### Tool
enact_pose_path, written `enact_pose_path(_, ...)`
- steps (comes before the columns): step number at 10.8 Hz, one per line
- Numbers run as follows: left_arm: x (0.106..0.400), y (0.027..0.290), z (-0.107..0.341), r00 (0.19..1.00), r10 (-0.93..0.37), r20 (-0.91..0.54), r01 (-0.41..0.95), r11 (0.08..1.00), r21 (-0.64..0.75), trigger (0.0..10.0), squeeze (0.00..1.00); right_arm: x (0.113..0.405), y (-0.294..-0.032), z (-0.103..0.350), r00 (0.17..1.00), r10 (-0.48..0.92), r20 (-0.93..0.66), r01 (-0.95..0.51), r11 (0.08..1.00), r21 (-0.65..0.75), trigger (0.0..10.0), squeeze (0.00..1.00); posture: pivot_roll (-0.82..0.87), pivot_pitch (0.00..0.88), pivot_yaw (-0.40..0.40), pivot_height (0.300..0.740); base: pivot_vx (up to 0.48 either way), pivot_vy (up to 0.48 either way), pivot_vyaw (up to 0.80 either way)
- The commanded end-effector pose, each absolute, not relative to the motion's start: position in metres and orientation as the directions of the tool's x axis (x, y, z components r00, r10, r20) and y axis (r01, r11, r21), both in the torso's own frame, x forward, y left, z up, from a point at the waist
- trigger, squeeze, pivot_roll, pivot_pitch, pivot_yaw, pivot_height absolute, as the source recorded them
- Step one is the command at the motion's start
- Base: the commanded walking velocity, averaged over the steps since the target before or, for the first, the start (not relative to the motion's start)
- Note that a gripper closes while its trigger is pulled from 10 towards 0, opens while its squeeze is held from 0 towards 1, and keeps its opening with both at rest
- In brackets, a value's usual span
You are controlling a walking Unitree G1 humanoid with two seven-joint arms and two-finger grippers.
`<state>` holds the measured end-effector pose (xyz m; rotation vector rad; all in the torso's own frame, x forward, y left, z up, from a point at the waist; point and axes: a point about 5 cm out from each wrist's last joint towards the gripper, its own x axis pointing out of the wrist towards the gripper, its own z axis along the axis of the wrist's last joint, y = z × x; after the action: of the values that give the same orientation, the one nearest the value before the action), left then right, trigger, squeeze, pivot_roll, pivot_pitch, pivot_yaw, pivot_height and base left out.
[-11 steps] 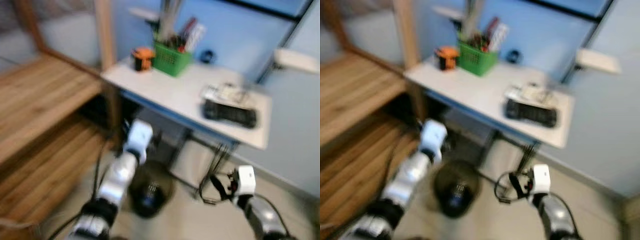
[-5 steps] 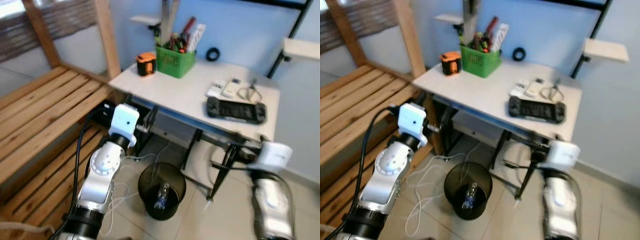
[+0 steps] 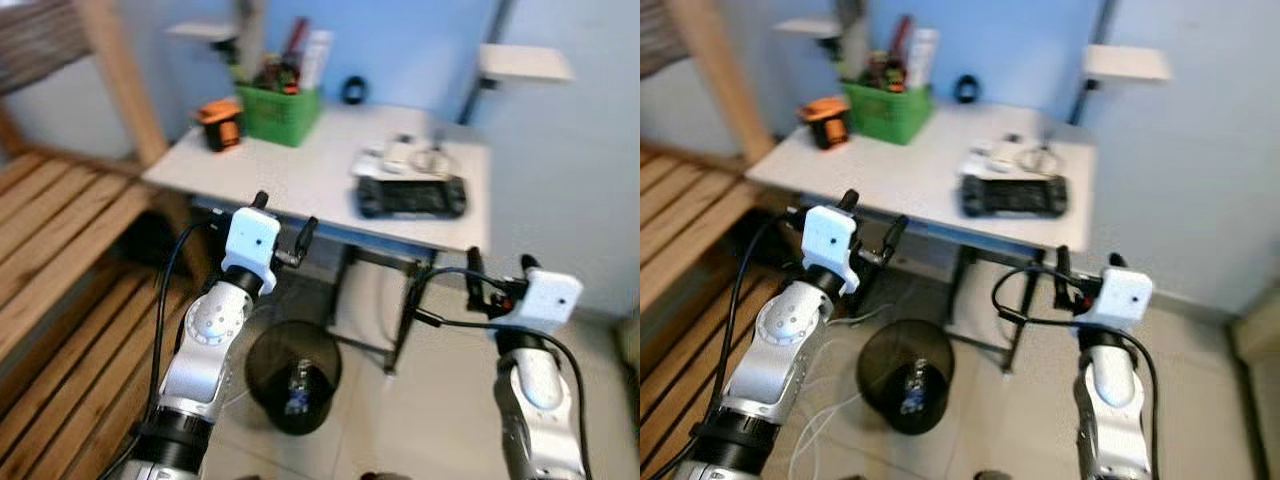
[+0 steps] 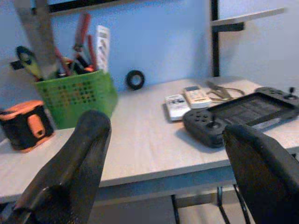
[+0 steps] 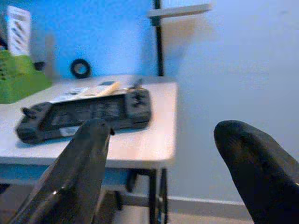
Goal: Clean up the room
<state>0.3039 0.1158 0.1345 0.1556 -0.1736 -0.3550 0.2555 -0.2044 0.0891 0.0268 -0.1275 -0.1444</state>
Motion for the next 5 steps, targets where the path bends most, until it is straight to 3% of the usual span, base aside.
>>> enact_pose_path(1,0.303,0.116,0.130,0.923,-0.367,0.120,0.341,0.921,0.191,10.0,0.00,0.254,-0.205,0.089,0.984,-0.135,0.119,0.133,0.991,0.025,10.0,0.00,-0.07,0.000,0.041,0.740,0.000,-0.458,-0.73)
enact_pose_path(5,0.302,0.102,0.130,0.902,-0.415,0.117,0.392,0.902,0.181,10.0,0.00,0.252,-0.205,0.079,0.994,-0.106,0.042,0.104,0.994,0.033,10.0,0.00,-0.09,0.000,0.031,0.740,0.000,-0.446,-0.73)
